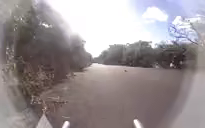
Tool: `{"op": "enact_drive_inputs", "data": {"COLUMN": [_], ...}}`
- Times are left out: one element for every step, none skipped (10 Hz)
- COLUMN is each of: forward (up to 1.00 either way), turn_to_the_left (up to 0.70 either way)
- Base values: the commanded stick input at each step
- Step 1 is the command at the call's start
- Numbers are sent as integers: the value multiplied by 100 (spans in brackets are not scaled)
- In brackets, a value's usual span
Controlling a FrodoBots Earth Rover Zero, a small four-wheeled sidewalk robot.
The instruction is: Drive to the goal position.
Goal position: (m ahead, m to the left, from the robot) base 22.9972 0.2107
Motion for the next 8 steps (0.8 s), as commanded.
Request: {"op": "enact_drive_inputs", "data": {"forward": [70,70,70,70,70,70,70,70], "turn_to_the_left": [0,0,0,0,0,0,0,0]}}
